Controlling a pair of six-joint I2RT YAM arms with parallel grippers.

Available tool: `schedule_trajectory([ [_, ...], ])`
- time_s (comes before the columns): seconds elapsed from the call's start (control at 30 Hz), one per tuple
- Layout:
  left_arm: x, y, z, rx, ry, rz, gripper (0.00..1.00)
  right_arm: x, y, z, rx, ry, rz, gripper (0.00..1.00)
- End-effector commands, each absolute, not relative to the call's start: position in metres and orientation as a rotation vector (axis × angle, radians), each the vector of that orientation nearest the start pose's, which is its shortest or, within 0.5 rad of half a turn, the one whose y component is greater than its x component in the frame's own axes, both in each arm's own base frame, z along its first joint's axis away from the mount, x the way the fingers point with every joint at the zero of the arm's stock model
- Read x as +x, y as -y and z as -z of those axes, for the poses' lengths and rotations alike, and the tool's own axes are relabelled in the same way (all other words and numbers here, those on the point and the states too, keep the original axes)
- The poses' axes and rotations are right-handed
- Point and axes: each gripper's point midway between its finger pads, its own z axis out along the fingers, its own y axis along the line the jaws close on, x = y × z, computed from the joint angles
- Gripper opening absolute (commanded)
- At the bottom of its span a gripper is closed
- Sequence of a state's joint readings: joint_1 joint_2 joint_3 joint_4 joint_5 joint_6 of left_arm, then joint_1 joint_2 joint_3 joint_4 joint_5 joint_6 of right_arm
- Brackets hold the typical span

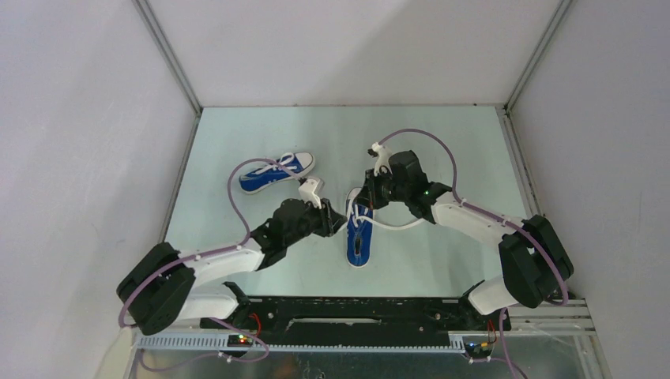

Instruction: Tie the shoes

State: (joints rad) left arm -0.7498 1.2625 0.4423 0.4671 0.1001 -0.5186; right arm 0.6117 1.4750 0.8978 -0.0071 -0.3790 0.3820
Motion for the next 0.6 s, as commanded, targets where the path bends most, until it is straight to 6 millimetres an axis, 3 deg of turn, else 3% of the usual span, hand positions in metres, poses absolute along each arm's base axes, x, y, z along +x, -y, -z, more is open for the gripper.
schedule_trajectory([
  [0.0, 0.259, 0.266, -0.136, 0.12, -1.916, 0.761, 0.41, 0.29, -0.296, -0.151, -0.43, -2.185, -0.979, 0.0],
  [0.23, 0.254, 0.272, -0.157, 0.061, -1.887, 0.683, 0.48, 0.291, -0.295, -0.153, -0.394, -2.189, -0.978, 0.0],
  [0.57, 0.263, 0.301, -0.15, 0.138, -1.912, 0.664, 0.48, 0.287, -0.294, -0.152, -0.343, -2.229, -0.99, 0.0],
])
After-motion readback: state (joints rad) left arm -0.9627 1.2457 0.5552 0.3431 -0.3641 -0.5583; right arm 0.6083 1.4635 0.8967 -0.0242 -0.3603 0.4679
